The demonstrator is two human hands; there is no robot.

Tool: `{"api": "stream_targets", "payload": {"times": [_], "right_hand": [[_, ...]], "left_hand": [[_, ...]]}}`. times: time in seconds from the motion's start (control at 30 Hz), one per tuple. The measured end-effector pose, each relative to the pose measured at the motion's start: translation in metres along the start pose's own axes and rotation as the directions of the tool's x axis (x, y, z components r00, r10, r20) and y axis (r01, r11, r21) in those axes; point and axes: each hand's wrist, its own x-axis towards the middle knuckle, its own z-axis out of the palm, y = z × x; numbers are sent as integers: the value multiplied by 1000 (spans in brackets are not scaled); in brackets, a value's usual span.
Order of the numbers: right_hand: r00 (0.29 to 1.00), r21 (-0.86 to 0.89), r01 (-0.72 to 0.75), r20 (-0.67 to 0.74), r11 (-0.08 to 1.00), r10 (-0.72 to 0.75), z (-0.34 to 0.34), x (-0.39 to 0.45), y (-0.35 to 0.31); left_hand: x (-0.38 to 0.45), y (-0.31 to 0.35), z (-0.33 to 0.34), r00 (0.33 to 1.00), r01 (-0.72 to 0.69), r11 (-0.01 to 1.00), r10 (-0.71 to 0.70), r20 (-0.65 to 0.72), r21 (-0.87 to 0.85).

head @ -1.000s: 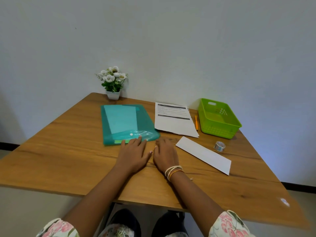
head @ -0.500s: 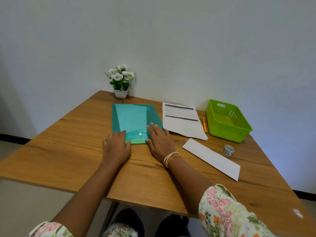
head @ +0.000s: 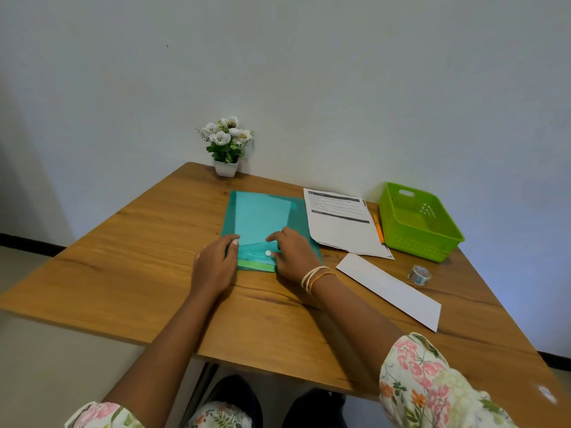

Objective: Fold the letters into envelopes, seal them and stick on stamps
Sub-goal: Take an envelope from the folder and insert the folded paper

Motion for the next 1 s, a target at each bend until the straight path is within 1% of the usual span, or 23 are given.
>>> {"api": "stream_targets", "payload": {"times": [0.1, 0.17, 0.23, 0.33, 0.47, 0.53, 0.63, 0.7, 0.8, 0.87, 0.9, 0.93, 1.0], "right_hand": [[988, 93, -133, 90, 987, 124, -6, 0, 0], [957, 171, -248, 198, 953, 214, -9, 7, 0], [921, 236, -332, 292, 913, 259, -11, 13, 1], [912, 266, -359, 306, 895, 275, -15, 22, 1], [946, 261, -286, 232, 922, 228, -15, 20, -3], [970, 277, -231, 135, 933, 200, -14, 11, -5], [994, 281, -78, -50, 957, 95, -15, -6, -4], [991, 230, -3, -128, 973, 33, -16, -20, -6], [977, 170, 62, -211, 983, -25, -18, -39, -7], [970, 118, 128, -220, 985, -100, -19, -51, -5], [969, 71, 166, -196, 984, -149, -18, -56, -2], [972, 27, 189, -145, 982, -183, -16, -61, 0], [981, -32, 190, -26, 981, -190, -12, -70, 3]], "left_hand": [[-1, 0, 0, 1000, 2, 1000, -2, 3, 20], [-1, -1, 0, 1000, 14, 1000, -14, 8, 8], [0, -1, 1, 999, 35, 999, -35, 20, 6], [0, 2, 1, 999, 49, 999, -50, 18, 22], [0, 6, 2, 998, 58, 996, -60, 14, 73], [0, 7, 2, 998, 59, 995, -60, 9, 79], [1, 6, 2, 998, 62, 995, -63, 10, 77], [1, 5, 2, 998, 55, 997, -56, 17, 47], [1, 3, -1, 996, 79, 995, -77, 36, -56], [3, -2, 0, 994, 101, 986, -95, 55, -133], [4, -3, -1, 992, 118, 977, -108, 67, -177], [4, -4, -1, 990, 134, 967, -120, 77, -219], [6, -6, 0, 986, 153, 959, -132, 103, -240]]}}
